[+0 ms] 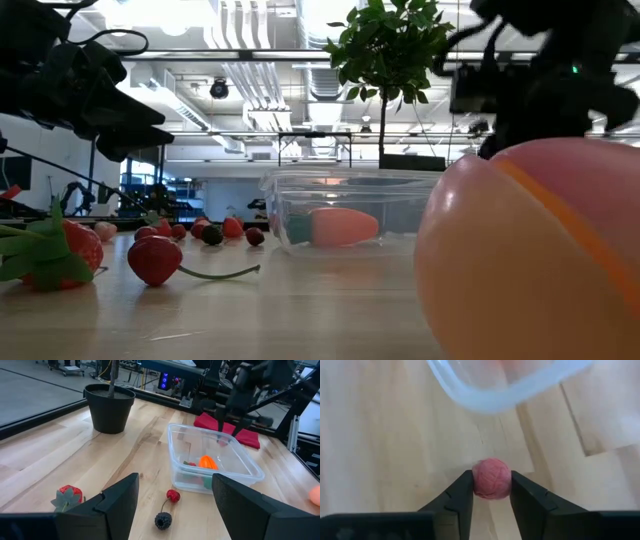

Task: Pick and placing Produce into tupperware
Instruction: Put the pink peach into the transparent bin, then put the light pink peach into the transparent bin

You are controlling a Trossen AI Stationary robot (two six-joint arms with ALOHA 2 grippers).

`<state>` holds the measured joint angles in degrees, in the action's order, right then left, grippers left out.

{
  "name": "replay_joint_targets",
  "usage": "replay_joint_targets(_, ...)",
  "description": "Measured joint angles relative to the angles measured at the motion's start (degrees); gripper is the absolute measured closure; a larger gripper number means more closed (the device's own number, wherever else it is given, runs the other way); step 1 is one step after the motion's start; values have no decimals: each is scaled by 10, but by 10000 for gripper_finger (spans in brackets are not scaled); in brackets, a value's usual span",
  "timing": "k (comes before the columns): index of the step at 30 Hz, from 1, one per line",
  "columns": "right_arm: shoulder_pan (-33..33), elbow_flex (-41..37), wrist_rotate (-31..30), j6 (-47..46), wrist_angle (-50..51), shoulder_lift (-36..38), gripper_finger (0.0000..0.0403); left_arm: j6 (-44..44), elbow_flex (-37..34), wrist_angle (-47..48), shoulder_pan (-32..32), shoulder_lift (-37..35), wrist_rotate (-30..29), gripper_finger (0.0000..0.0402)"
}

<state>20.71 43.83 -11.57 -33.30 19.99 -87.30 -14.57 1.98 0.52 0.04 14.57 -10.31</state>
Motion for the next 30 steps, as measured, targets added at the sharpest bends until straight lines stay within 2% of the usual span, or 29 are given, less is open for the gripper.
replay_joint_targets(5,-2,54,-8,26,67,65,303,0,0,0,0,0,0,164)
replay_joint_targets(8,-11,72,-30,67,69,101,302,0,0,0,0,0,0,164)
replay_joint_targets(11,-44,86,-36,100,59,108,297,0,0,0,0,0,0,164)
replay_joint_targets(15,-89,106,-21,142,47,64,289,0,0,-1,0,0,0,164)
replay_joint_targets(18,-114,140,19,175,30,18,282,0,0,0,0,0,0,164)
replay_joint_targets(22,-141,186,55,175,46,-42,267,0,0,0,0,-1,0,164)
replay_joint_targets(30,-154,255,109,188,98,-100,214,0,0,0,0,0,0,164)
